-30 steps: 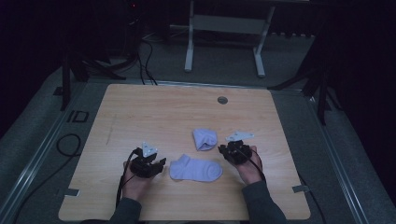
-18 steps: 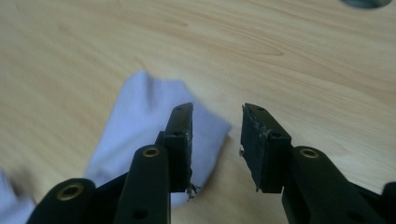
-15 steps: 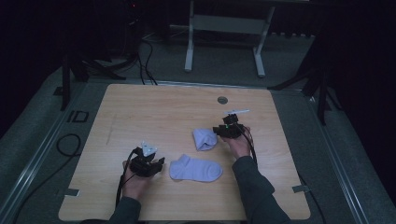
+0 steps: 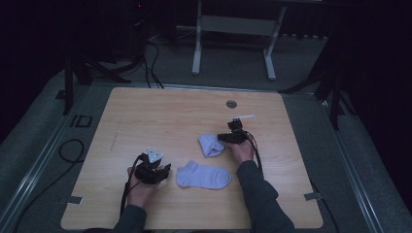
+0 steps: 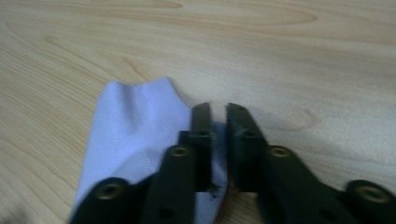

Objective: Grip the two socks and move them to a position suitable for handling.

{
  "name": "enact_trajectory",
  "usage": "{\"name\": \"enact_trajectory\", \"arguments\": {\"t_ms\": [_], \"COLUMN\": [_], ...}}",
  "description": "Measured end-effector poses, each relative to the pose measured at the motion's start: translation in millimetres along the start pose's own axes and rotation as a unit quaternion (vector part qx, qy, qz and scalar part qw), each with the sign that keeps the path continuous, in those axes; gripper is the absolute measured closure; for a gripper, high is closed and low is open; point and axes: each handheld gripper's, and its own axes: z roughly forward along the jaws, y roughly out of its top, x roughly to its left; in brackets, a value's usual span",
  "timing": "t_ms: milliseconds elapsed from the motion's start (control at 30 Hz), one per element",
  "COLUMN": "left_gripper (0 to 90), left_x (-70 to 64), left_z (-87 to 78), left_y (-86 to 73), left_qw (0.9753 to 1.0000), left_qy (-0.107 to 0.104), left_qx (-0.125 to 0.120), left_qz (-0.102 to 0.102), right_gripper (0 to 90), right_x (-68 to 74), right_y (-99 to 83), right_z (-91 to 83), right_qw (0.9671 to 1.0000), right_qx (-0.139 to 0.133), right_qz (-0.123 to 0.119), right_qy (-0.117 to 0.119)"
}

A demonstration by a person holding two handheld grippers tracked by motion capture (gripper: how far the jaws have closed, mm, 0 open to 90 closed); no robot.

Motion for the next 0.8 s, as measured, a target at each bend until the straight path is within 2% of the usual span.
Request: {"name": "enact_trajectory", "arguments": {"t_ms": [167,333,467,667,733,800], "left_gripper": [54.9,54.9,54.9,54.9,54.9,54.9], "left_x": [0.4,0.2,0.4,0.0,-0.4,-0.9], "left_z": [0.3,0.2,0.4,1.0,1.7,2.5], "left_y": [-0.1,0.0,0.0,-0.1,-0.2,-0.2], "left_qw": [1.0000,1.0000,1.0000,1.0000,1.0000,1.0000], "left_qy": [0.000,0.001,0.001,0.002,0.003,0.004], "left_qx": [0.001,0.002,0.003,0.003,0.003,0.005], "left_qz": [0.001,0.002,0.001,0.003,0.001,0.002], "right_gripper": [86.3,86.3,86.3,86.3,86.3,86.3], "right_x": [3.2,0.2,-4.7,-17.0,-16.8,-10.9], "right_y": [1.9,4.1,4.9,8.0,8.6,8.7], "right_z": [-7.4,-16.5,-26.4,-47.5,-55.6,-62.0], "right_qw": [0.9998,0.9993,0.9992,0.9984,0.9981,0.9967], "right_qx": [-0.005,-0.010,-0.013,-0.021,-0.025,-0.027], "right_qz": [-0.020,-0.032,-0.032,-0.033,-0.037,-0.058], "right_qy": [-0.006,-0.015,-0.021,-0.042,-0.043,-0.051]}}
